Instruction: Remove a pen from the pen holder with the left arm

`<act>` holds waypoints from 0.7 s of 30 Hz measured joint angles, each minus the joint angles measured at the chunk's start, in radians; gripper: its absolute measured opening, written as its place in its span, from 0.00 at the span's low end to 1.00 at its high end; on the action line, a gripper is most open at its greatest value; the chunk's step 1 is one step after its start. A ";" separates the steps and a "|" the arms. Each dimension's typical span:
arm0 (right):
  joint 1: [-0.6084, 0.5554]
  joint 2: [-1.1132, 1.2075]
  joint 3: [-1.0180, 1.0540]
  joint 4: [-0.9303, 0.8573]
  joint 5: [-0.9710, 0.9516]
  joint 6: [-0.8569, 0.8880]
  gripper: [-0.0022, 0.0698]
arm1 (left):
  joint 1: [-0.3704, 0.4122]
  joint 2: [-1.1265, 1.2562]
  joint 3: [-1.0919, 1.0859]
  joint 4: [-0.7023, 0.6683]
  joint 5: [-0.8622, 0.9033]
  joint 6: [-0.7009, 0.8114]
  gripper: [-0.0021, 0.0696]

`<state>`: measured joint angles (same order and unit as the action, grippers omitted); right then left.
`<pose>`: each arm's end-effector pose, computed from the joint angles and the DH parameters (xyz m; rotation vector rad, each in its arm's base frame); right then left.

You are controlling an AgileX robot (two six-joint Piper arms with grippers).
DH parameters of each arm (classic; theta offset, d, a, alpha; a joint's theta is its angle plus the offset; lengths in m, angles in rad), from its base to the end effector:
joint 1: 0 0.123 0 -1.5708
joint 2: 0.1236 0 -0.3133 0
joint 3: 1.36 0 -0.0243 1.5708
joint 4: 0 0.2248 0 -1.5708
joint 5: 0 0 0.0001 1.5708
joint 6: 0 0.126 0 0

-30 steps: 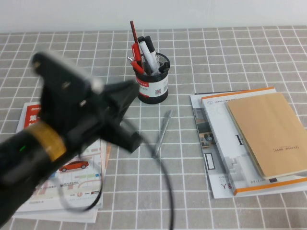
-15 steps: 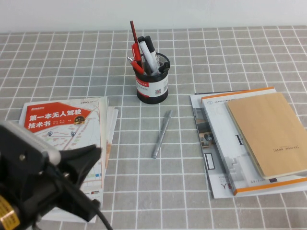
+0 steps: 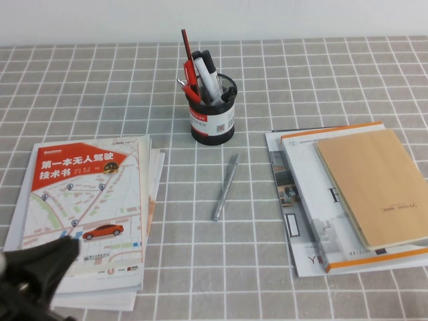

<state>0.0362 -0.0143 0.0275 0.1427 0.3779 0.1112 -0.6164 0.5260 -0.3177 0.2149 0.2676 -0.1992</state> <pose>0.0309 0.0077 0.1607 0.1585 1.8712 0.2420 0.0802 -0.0481 0.2624 0.5692 1.8848 -0.3450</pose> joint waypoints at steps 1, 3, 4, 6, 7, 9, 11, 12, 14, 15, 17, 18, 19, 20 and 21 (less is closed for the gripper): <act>0.000 0.000 0.000 0.000 0.000 0.000 0.01 | 0.018 -0.035 0.014 -0.009 0.000 -0.005 0.03; 0.000 0.000 0.000 0.000 0.000 0.000 0.01 | 0.060 -0.105 0.044 -0.033 0.002 -0.007 0.03; 0.000 0.000 0.000 0.000 0.000 0.000 0.01 | 0.089 -0.146 0.061 -0.046 0.002 -0.007 0.03; 0.000 0.000 0.000 0.000 0.000 0.000 0.01 | 0.144 -0.223 0.094 -0.068 0.005 0.008 0.03; 0.000 0.000 0.000 0.000 0.000 0.000 0.01 | 0.176 -0.267 0.113 -0.081 0.006 0.024 0.03; 0.000 0.000 0.000 0.000 0.000 0.000 0.01 | 0.242 -0.344 0.155 -0.109 0.015 0.053 0.03; 0.000 0.000 0.000 0.000 0.000 0.000 0.01 | 0.309 -0.425 0.195 -0.133 0.033 0.074 0.03; 0.000 0.000 0.000 0.000 0.000 0.000 0.01 | 0.336 -0.462 0.210 -0.140 0.041 0.079 0.03; 0.000 0.000 0.000 0.000 0.000 0.000 0.01 | 0.402 -0.518 0.243 -0.156 0.059 0.088 0.03; 0.000 0.000 0.000 0.000 0.000 0.000 0.01 | 0.428 -0.527 0.254 -0.160 0.060 0.090 0.03; 0.000 0.000 0.000 0.000 0.000 0.000 0.01 | 0.486 -0.534 0.276 -0.173 0.065 0.099 0.03; 0.000 0.000 0.000 0.000 0.000 0.000 0.01 | 0.507 -0.534 0.284 -0.180 0.065 0.105 0.03; 0.000 0.000 0.000 0.000 0.000 0.000 0.01 | 0.530 -0.535 0.296 -0.189 0.065 0.118 0.03; 0.000 0.000 0.000 0.000 0.000 0.000 0.01 | 0.547 -0.535 0.309 -0.201 0.062 0.142 0.03; 0.000 0.000 0.000 0.000 0.000 0.000 0.01 | 0.559 -0.535 0.324 -0.215 0.059 0.166 0.03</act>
<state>0.0362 -0.0143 0.0275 0.1427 0.3779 0.1112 -0.0575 -0.0090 0.0059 0.0000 0.3268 -0.0333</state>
